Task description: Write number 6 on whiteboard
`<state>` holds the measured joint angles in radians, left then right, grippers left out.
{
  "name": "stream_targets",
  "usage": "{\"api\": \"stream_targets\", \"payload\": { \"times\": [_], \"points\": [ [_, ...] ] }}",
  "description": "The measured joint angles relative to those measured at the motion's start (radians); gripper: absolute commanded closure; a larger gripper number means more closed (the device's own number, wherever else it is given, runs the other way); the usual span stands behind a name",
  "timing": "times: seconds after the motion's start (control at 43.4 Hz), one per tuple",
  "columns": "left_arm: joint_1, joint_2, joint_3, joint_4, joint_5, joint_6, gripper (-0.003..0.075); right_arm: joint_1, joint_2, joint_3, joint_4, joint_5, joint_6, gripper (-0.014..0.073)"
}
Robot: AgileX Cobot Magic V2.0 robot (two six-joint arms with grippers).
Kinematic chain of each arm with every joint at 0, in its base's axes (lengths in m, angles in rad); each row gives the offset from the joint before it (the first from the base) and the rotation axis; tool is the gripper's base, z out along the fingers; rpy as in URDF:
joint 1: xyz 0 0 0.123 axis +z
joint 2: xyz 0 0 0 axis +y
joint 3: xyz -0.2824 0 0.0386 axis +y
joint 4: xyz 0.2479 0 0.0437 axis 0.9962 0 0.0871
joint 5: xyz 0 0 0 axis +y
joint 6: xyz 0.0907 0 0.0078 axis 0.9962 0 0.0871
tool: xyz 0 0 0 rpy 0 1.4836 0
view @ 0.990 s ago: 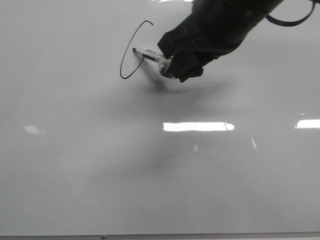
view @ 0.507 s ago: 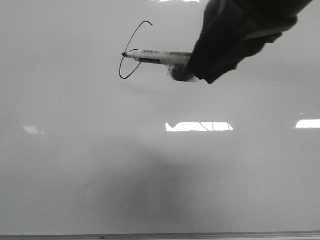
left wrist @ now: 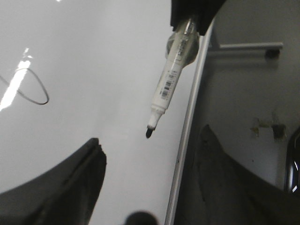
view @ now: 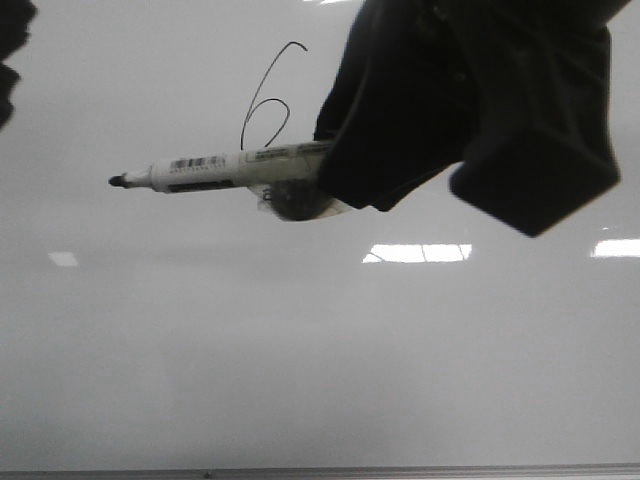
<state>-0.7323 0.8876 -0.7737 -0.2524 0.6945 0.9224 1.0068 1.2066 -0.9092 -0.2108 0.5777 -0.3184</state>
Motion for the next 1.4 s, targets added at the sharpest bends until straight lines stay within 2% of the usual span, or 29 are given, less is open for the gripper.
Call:
{"api": "stream_targets", "payload": {
  "times": [0.161,0.322,0.415,0.668,0.852,1.013,1.082,1.267,1.313,1.405],
  "points": [
    [-0.081,0.119,-0.06,0.058,0.009,0.027,0.0288,0.01,0.0,0.0,-0.003,-0.029,0.0,0.0654],
    [-0.146,0.196,-0.085,0.109,-0.024,0.031,0.0381,0.01,0.0,0.0,-0.004,-0.047,0.0,0.0654],
    [-0.154,0.227,-0.094,0.125,-0.045,0.031,0.0409,0.01,0.0,0.0,-0.004,-0.051,0.0,0.0654],
    [-0.154,0.284,-0.117,0.152,-0.071,0.031,0.0421,0.01,0.0,0.0,-0.007,-0.053,0.0,0.0654],
    [-0.154,0.308,-0.117,0.162,-0.071,0.031,0.0578,0.01,0.0,0.0,-0.007,-0.053,0.0,0.0654],
    [-0.154,0.31,-0.117,0.165,-0.073,0.031,0.0645,0.011,0.0,0.0,-0.007,-0.046,-0.002,0.0642],
    [-0.154,0.31,-0.117,0.165,-0.074,0.031,0.0671,0.011,0.0,0.0,-0.007,-0.046,-0.002,0.0572],
    [-0.154,0.31,-0.117,0.165,-0.074,0.031,0.0701,0.011,0.0,0.0,-0.007,-0.039,0.007,0.0158],
    [-0.154,0.31,-0.117,0.165,-0.072,0.031,0.0701,0.011,-0.001,0.0,-0.007,-0.027,0.014,0.0118],
    [-0.144,0.31,-0.117,0.165,-0.072,0.015,0.0701,-0.01,-0.014,0.0,-0.007,0.001,0.062,0.0154]
  ]
}}
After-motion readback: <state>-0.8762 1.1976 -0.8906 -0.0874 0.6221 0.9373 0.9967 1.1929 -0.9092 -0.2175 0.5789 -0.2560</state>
